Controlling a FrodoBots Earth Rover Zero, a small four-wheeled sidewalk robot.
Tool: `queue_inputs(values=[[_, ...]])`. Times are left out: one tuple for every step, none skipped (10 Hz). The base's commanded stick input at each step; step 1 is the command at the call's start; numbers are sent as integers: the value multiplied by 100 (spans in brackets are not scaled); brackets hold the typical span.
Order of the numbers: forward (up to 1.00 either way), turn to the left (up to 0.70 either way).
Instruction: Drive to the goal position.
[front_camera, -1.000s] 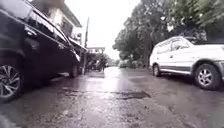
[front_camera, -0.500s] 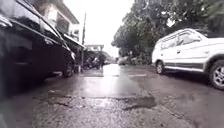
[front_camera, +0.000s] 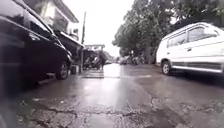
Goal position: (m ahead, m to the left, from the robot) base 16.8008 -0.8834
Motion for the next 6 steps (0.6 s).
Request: queue_inputs(values=[[100,0],[100,0],[100,0],[100,0],[100,0],[100,0]])
